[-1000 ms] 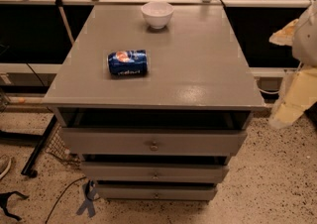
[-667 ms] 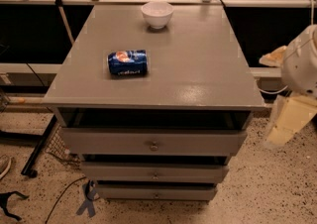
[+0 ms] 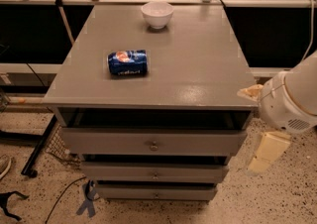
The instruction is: Open top drawer
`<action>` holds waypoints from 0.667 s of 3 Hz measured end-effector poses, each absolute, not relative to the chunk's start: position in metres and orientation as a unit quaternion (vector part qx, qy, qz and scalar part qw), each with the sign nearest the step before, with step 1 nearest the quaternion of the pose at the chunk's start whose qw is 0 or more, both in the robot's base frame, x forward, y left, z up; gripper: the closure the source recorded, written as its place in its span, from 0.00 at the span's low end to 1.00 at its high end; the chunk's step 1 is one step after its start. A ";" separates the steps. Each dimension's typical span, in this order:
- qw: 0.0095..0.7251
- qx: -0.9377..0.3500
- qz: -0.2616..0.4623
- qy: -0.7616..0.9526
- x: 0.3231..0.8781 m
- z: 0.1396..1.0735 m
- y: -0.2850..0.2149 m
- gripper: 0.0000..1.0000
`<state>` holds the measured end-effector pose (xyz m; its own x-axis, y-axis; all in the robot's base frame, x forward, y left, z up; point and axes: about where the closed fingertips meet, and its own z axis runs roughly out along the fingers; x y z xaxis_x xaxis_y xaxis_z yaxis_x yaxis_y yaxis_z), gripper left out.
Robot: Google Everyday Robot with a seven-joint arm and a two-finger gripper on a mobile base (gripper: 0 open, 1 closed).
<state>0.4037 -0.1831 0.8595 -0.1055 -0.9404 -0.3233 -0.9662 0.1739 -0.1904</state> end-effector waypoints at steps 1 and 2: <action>0.188 -0.642 0.034 0.743 0.404 0.860 -0.183 0.00; 0.185 -0.638 0.045 0.746 0.400 0.839 -0.178 0.00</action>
Offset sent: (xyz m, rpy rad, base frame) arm -0.0097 0.0157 -0.0655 0.0448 0.0643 -0.0220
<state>0.4001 -0.1775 0.8387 -0.1180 -0.9352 -0.3339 -0.9686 0.1825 -0.1690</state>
